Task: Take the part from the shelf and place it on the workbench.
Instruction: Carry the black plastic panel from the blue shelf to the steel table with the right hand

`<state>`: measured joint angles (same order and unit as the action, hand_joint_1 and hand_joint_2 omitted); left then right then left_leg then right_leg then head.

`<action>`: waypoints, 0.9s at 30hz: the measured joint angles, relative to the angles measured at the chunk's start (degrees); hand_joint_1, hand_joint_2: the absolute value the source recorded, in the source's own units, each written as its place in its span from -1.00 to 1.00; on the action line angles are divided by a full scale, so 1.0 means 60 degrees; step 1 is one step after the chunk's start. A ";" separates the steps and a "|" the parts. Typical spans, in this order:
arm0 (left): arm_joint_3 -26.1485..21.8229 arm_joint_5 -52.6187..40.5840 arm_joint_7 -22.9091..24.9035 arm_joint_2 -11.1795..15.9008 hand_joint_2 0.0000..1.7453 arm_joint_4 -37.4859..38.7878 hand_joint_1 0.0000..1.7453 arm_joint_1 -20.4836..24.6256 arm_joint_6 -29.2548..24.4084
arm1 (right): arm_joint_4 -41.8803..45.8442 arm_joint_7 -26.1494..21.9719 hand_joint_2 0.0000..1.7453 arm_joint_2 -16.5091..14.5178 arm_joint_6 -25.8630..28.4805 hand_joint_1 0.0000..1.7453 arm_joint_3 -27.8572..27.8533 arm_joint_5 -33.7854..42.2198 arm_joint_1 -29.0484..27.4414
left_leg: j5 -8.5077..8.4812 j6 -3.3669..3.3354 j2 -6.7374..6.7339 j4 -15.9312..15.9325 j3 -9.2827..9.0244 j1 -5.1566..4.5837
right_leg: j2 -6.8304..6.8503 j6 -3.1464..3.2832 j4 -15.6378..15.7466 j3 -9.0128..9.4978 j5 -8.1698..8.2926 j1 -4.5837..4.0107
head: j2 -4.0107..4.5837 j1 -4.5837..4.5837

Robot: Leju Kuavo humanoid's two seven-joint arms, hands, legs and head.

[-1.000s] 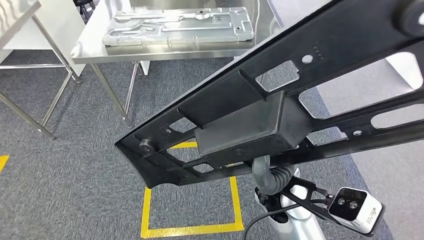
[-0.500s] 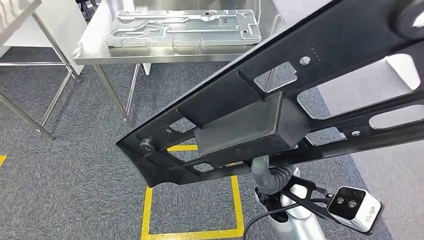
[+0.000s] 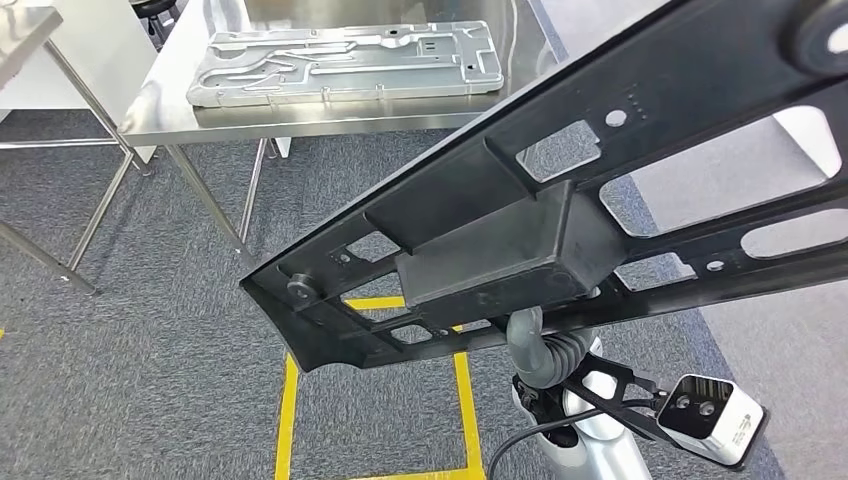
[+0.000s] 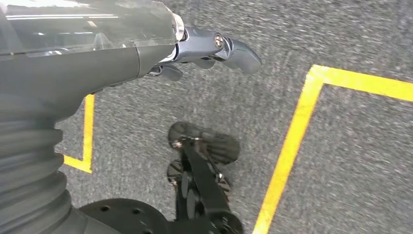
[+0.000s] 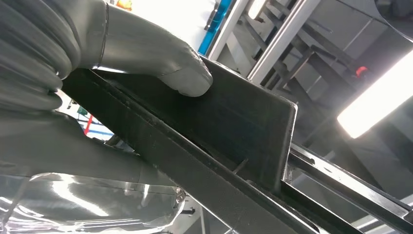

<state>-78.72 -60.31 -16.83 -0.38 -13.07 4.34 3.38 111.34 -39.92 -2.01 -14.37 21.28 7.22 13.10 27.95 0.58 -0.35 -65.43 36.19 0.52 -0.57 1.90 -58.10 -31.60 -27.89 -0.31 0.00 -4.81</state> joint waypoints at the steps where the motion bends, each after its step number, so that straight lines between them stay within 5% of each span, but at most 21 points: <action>1: 0.0001 -0.0003 -0.0005 0.0015 1.00 0.0000 -1.00 0.0007 0.0005 | 0.0001 -0.0001 1.00 0.0000 0.0000 1.00 -0.0005 0.0004 0.0007 | -0.0221 -0.0080 0.0003 0.0583 -0.0252 -0.0037 | -0.0005 -0.0030 -0.0003 0.0062 -0.0055 -0.0021 | 0.0000 0.0000; 3: 0.0003 -0.0010 -0.0017 0.0040 1.00 0.0000 -1.00 0.0014 0.0009 | 0.0009 -0.0002 1.00 -0.0002 0.0009 1.00 -0.0015 0.0004 0.0010 | -0.0260 -0.0202 0.0003 0.1128 -0.0496 -0.0109 | -0.0003 -0.0128 -0.0005 0.0115 -0.0092 -0.0023 | 0.0000 -0.0001; 7: 0.0010 -0.0018 -0.0040 0.0062 1.00 0.0000 -1.00 -0.0003 0.0048 | 0.0077 -0.0001 1.00 -0.0004 0.0054 1.00 -0.0030 -0.0010 -0.0001 | -0.0168 -0.0377 0.0015 0.1379 -0.0737 -0.0054 | 0.0031 -0.0367 -0.0421 -0.0015 -0.0185 -0.0011 | 0.0000 0.0005; 10: 0.0016 -0.0036 -0.0047 0.0064 1.00 0.0000 -1.00 0.0010 0.0072 | 0.0144 -0.0004 1.00 -0.0001 0.0135 1.00 -0.0048 -0.0035 -0.0026 | -0.0045 -0.0450 0.0020 0.1406 -0.0928 -0.0036 | 0.0049 -0.0543 -0.1959 -0.0983 -0.0801 0.0072 | 0.0000 0.0004; 12: 0.0019 -0.0045 -0.0050 0.0064 1.00 0.0000 -1.00 -0.0008 0.0076 | 0.0153 -0.0003 1.00 0.0002 0.0168 1.00 -0.0067 -0.0057 -0.0071 | 0.0083 -0.0428 0.0022 0.1404 -0.1065 -0.0032 | 0.0054 -0.0597 -0.2640 -0.1592 -0.0848 0.0138 | 0.0000 0.0004; 13: 0.0020 -0.0046 -0.0051 0.0063 1.00 0.0000 -1.00 -0.0017 0.0076 | 0.0154 -0.0003 1.00 0.0003 0.0168 1.00 -0.0078 -0.0067 -0.0083 | 0.0160 -0.0404 0.0025 0.1403 -0.1170 -0.0024 | 0.0061 -0.0609 -0.2500 -0.1656 -0.0593 0.0164 | 0.0000 0.0004; 16: 0.0020 -0.0045 -0.0052 0.0057 1.00 0.0000 -1.00 -0.0001 0.0066 | 0.0155 -0.0002 1.00 0.0004 0.0152 1.00 -0.0090 -0.0094 -0.0089 | 0.0428 -0.0296 0.0027 0.1402 -0.1523 0.0001 | 0.0107 -0.0577 -0.0778 -0.1114 0.0530 0.0175 | 0.0000 0.0004; 18: 0.0020 -0.0043 -0.0049 0.0056 1.00 0.0000 -1.00 0.0026 0.0050 | 0.0158 0.0000 1.00 0.0004 0.0143 1.00 -0.0092 -0.0102 -0.0101 | 0.0559 -0.0169 0.0011 0.1415 -0.1650 0.0003 | 0.0135 -0.0436 -0.0211 -0.0909 0.0652 0.0112 | 0.0000 0.0006; 21: 0.0020 -0.0039 -0.0045 0.0044 1.00 0.0000 -1.00 0.0045 0.0040 | 0.0179 -0.0001 1.00 0.0002 0.0139 1.00 -0.0096 -0.0115 -0.0115 | 0.0554 -0.0005 -0.0014 0.1171 -0.1753 0.0008 | 0.0100 -0.0186 -0.0127 -0.0700 0.0529 0.0089 | 0.0000 0.0009; 23: 0.0020 -0.0037 -0.0045 0.0037 1.00 0.0000 -1.00 0.0076 0.0036 | 0.0187 -0.0003 1.00 -0.0003 0.0138 1.00 -0.0101 -0.0127 -0.0106 | 0.0632 0.0039 -0.0007 0.0464 -0.1426 0.0031 | 0.0092 -0.0068 -0.0065 -0.0457 0.0402 0.0106 | 0.0000 0.0005; 27: 0.0020 -0.0023 -0.0043 0.0032 1.00 0.0000 -1.00 0.0051 0.0013 | 0.0181 -0.0003 1.00 -0.0007 0.0135 1.00 -0.0101 -0.0128 -0.0117 | 0.1436 0.0173 -0.0002 -0.1352 0.0067 0.0050 | 0.0066 0.0006 -0.0040 -0.0064 0.0064 0.0098 | 0.0000 0.0005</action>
<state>-78.60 -60.45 -17.09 -0.19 -13.07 4.65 3.45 112.43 -39.93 -2.05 -13.56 20.67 6.45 12.39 36.57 1.62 -0.37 -73.54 36.59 0.82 -0.17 1.93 -58.33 -31.98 -27.51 0.27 0.00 -4.78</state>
